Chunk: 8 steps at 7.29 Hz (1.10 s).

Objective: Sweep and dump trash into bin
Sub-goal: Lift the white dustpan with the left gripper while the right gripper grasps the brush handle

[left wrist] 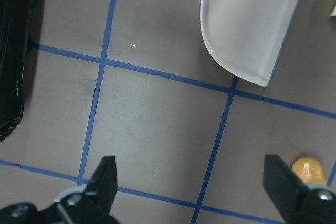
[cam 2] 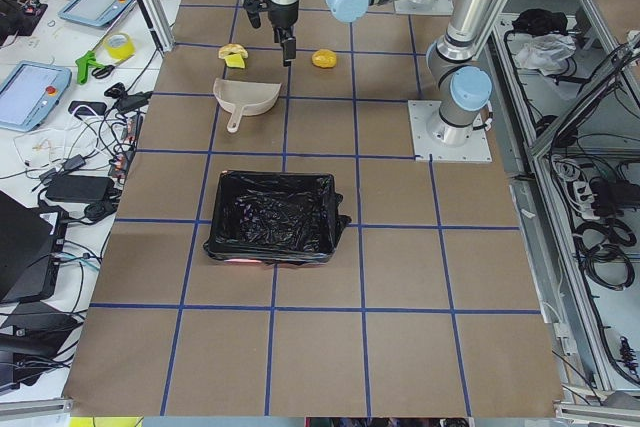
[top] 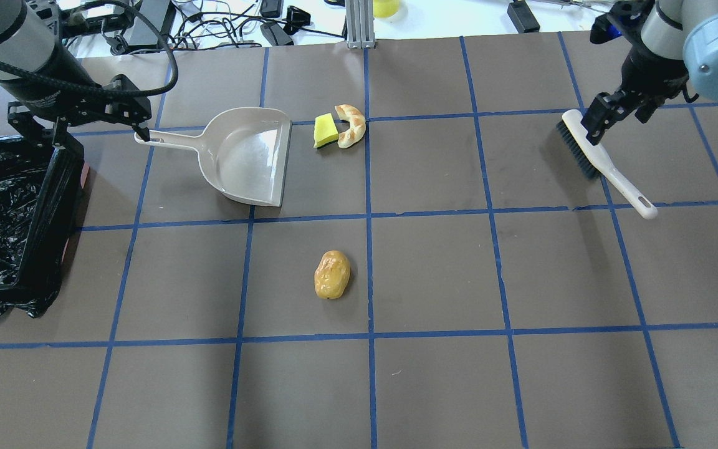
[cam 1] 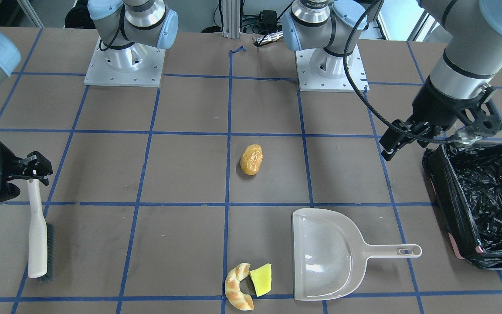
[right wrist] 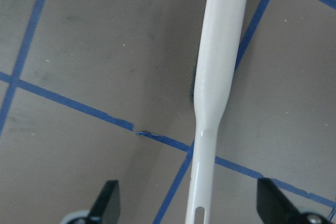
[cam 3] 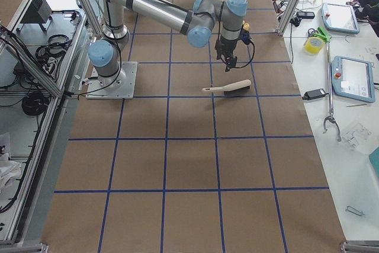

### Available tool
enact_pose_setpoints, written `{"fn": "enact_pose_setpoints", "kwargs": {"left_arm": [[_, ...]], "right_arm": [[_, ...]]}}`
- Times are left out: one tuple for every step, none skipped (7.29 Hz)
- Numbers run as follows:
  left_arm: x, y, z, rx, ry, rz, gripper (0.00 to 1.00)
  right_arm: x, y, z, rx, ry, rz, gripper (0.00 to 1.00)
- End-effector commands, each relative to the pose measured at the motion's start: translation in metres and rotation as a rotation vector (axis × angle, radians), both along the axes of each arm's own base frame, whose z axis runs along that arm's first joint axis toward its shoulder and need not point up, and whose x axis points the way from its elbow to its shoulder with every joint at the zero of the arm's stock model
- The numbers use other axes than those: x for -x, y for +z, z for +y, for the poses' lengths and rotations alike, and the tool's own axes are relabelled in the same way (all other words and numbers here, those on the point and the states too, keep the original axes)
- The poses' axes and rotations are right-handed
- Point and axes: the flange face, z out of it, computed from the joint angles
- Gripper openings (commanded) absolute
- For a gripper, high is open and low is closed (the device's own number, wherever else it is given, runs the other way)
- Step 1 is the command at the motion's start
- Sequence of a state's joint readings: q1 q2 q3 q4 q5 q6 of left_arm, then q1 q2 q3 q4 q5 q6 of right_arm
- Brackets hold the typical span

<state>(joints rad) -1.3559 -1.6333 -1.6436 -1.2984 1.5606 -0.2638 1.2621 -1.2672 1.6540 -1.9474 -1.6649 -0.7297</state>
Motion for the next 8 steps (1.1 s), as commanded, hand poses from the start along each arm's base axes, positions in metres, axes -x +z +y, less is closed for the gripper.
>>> {"fn": "enact_pose_setpoints", "kwargs": {"left_arm": [[-0.007,-0.031,-0.021,0.069,0.277,0.035,1.00],[-0.009,-0.047,-0.028,0.049,0.384,0.052,1.00],[-0.010,-0.063,-0.036,0.022,0.456,0.064,0.99],[-0.012,-0.074,-0.046,0.007,0.477,0.067,0.99],[-0.016,-0.092,-0.060,-0.019,0.497,0.067,0.98],[-0.020,-0.104,-0.076,-0.032,0.539,0.070,0.98],[-0.024,-0.113,-0.095,-0.036,0.579,0.074,0.97],[-0.027,-0.127,-0.108,-0.051,0.583,0.070,0.97]], "right_arm": [[0.033,-0.068,0.003,-0.052,0.022,-0.013,0.90],[0.036,-0.081,0.012,-0.085,0.012,-0.025,0.88],[0.034,-0.093,0.026,-0.125,0.002,-0.026,0.83],[0.032,-0.096,0.031,-0.131,0.001,-0.028,0.81],[0.033,-0.095,0.031,-0.129,-0.001,-0.027,0.74],[0.035,-0.093,0.031,-0.128,-0.005,-0.025,0.64],[0.042,-0.092,0.031,-0.122,-0.022,-0.025,0.53],[0.050,-0.090,0.031,-0.119,-0.036,-0.025,0.43]]}}
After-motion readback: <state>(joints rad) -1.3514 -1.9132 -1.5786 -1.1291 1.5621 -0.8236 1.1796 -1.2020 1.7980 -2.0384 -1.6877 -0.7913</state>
